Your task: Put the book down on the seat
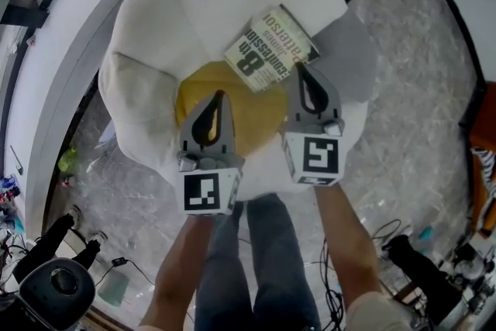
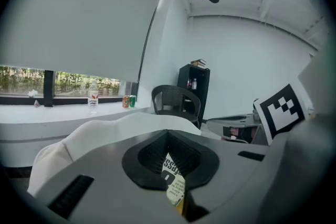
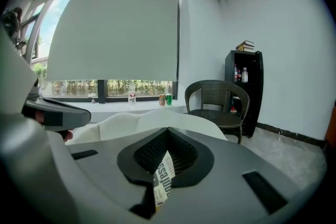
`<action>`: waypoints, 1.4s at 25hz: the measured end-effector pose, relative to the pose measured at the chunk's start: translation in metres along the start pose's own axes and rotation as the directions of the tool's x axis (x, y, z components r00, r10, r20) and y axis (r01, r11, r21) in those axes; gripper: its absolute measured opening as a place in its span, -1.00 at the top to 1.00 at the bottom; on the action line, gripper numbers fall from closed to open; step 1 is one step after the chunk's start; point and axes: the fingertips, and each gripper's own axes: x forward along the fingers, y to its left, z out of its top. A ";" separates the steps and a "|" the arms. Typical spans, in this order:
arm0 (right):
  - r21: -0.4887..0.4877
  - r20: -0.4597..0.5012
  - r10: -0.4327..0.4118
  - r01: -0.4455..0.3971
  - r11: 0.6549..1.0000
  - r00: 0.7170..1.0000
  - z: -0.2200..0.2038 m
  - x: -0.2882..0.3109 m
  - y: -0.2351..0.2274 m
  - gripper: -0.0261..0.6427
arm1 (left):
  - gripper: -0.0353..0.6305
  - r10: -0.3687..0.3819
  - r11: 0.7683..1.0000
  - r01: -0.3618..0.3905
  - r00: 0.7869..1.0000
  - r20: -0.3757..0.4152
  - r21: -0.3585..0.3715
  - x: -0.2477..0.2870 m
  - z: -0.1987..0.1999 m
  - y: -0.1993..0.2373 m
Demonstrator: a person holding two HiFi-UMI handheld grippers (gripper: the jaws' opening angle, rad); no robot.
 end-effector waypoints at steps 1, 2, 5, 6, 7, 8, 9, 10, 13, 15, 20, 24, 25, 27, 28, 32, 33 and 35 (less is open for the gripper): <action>0.017 0.011 -0.001 0.001 1.000 1.000 0.005 -0.004 0.000 0.91 | 0.88 -0.003 1.000 0.003 1.000 0.006 0.002 0.000 0.004 -0.002; 0.032 0.020 -0.003 0.002 0.999 1.000 0.010 -0.008 0.000 0.91 | 0.88 -0.007 1.000 0.007 1.000 0.010 0.005 0.001 0.009 -0.004; 0.061 0.038 -0.009 0.007 0.998 0.999 0.027 -0.022 -0.002 0.91 | 0.88 -0.013 1.000 0.013 1.000 0.016 0.010 -0.001 0.022 -0.012; 0.067 0.045 -0.010 0.007 0.998 0.999 0.034 -0.026 -0.003 0.91 | 0.88 -0.014 1.000 0.014 1.000 0.020 0.013 -0.002 0.028 -0.014; 0.072 0.055 -0.014 0.010 0.997 0.998 0.041 -0.031 -0.004 0.91 | 0.88 -0.015 1.000 0.015 1.000 0.027 0.019 -0.003 0.035 -0.015; 0.077 0.065 -0.018 0.013 0.997 0.998 0.050 -0.037 -0.004 0.91 | 0.88 -0.015 1.000 0.014 0.999 0.034 0.026 -0.005 0.043 -0.017; 0.081 0.076 -0.021 0.015 0.997 0.997 0.058 -0.044 -0.005 0.91 | 0.88 -0.013 0.999 0.012 0.999 0.040 0.033 -0.007 0.052 -0.019; 0.083 0.085 -0.022 0.015 0.996 0.996 0.067 -0.051 -0.006 0.91 | 0.88 -0.010 0.999 0.009 0.999 0.044 0.040 -0.009 0.061 -0.021; 0.081 0.110 -0.022 0.013 0.997 0.994 0.098 -0.071 -0.008 0.91 | 0.88 -0.005 0.998 0.002 0.998 0.057 0.058 -0.018 0.096 -0.025; 0.084 0.126 -0.020 0.009 0.996 0.992 0.122 -0.087 -0.006 0.91 | 0.88 -0.008 0.998 0.003 0.997 0.072 0.069 -0.030 0.127 -0.029; 0.093 0.160 -0.018 0.003 0.996 0.987 0.187 -0.136 0.000 0.91 | 0.88 0.011 0.998 -0.018 0.994 0.108 0.067 -0.080 0.203 -0.038; 0.101 0.238 -0.014 -0.011 0.995 0.971 0.256 -0.169 0.007 0.91 | 0.88 0.024 0.995 -0.041 0.982 0.186 0.087 -0.120 0.269 -0.039; 0.095 0.260 -0.010 -0.015 0.995 0.966 0.274 -0.180 0.011 0.91 | 0.88 0.025 0.994 -0.046 0.977 0.211 0.095 -0.132 0.285 -0.039; 0.085 0.287 0.000 -0.026 0.996 0.958 0.304 -0.206 0.018 0.91 | 0.88 0.030 0.993 -0.054 0.973 0.230 0.102 -0.159 0.311 -0.043; 0.082 0.287 0.005 -0.029 0.996 0.958 0.315 -0.221 0.022 0.91 | 0.88 0.032 0.994 -0.055 0.974 0.226 0.098 -0.174 0.320 -0.047; 0.030 0.323 0.029 -0.041 0.999 0.946 0.365 -0.271 0.035 0.91 | 0.88 -0.017 0.992 -0.015 0.968 0.250 0.124 -0.218 0.363 -0.067; 0.011 0.339 0.036 -0.042 0.999 0.940 0.377 -0.282 0.037 0.91 | 0.88 -0.048 0.989 0.009 0.965 0.257 0.148 -0.225 0.373 -0.075; -0.021 0.356 0.041 -0.036 0.999 0.934 0.393 -0.302 0.038 0.91 | 0.88 -0.102 0.977 0.049 0.961 0.256 0.205 -0.238 0.386 -0.092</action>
